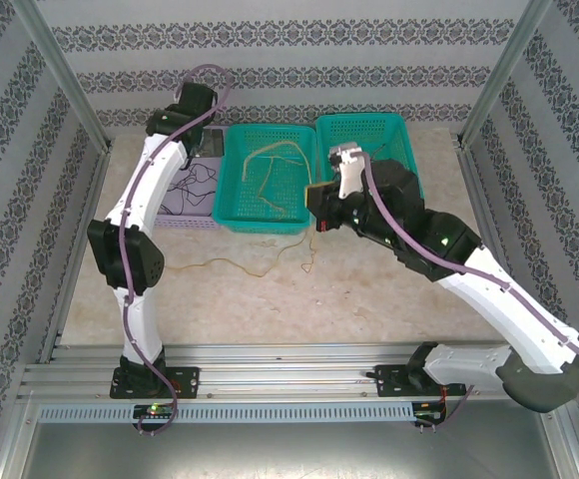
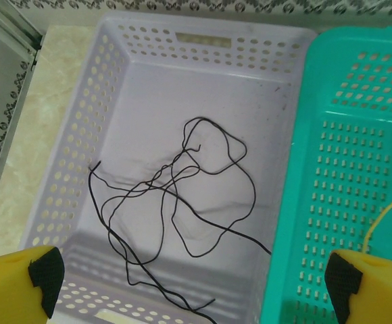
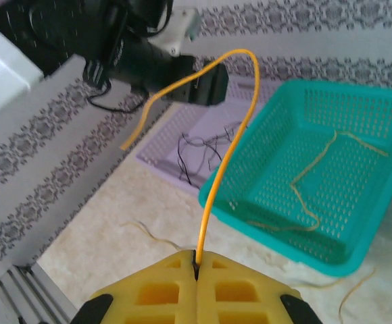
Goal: Untangle the cables
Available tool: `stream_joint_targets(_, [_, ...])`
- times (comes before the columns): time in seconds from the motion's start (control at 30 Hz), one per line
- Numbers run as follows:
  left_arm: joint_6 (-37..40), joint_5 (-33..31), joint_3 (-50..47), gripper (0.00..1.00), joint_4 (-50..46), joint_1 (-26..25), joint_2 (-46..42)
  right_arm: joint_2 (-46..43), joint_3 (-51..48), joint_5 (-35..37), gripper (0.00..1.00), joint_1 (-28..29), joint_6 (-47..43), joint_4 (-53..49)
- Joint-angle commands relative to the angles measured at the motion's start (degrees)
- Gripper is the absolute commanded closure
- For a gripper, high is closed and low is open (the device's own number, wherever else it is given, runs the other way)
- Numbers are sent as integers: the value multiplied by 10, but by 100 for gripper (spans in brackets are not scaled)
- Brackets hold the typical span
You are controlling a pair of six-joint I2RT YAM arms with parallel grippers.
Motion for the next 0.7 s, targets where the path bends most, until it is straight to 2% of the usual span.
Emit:
stream_joint_targets(0.0, [-24, 10, -31, 0, -7, 6, -64, 30, 84, -8, 100, 6, -36, -48])
stream_joint_targets(0.23, [-77, 49, -206, 0, 97, 7, -205, 126, 317, -6, 100, 6, -71, -128])
stream_joint_targets(0.4, [-114, 119, -344, 0, 203, 14, -321, 270, 597, -28, 100, -2, -99, -250])
stream_joint_targets(0.47, [-121, 136, -407, 0, 257, 14, -377, 351, 756, -73, 100, -26, -86, -308])
stream_joint_targets(0.5, [-124, 138, -433, 0, 280, 14, -401, 379, 806, -102, 100, -43, -73, -317])
stream_joint_targets(0.53, [-124, 139, -464, 0, 307, 15, -428, 393, 827, -139, 100, -66, -47, -305])
stream_joint_targets(0.57, [-123, 141, -492, 0, 333, 16, -453, 390, 805, -185, 100, -95, -15, -274])
stream_joint_targets(0.67, [-122, 131, -554, 0, 386, 15, -510, 353, 676, -300, 100, -165, 76, -137])
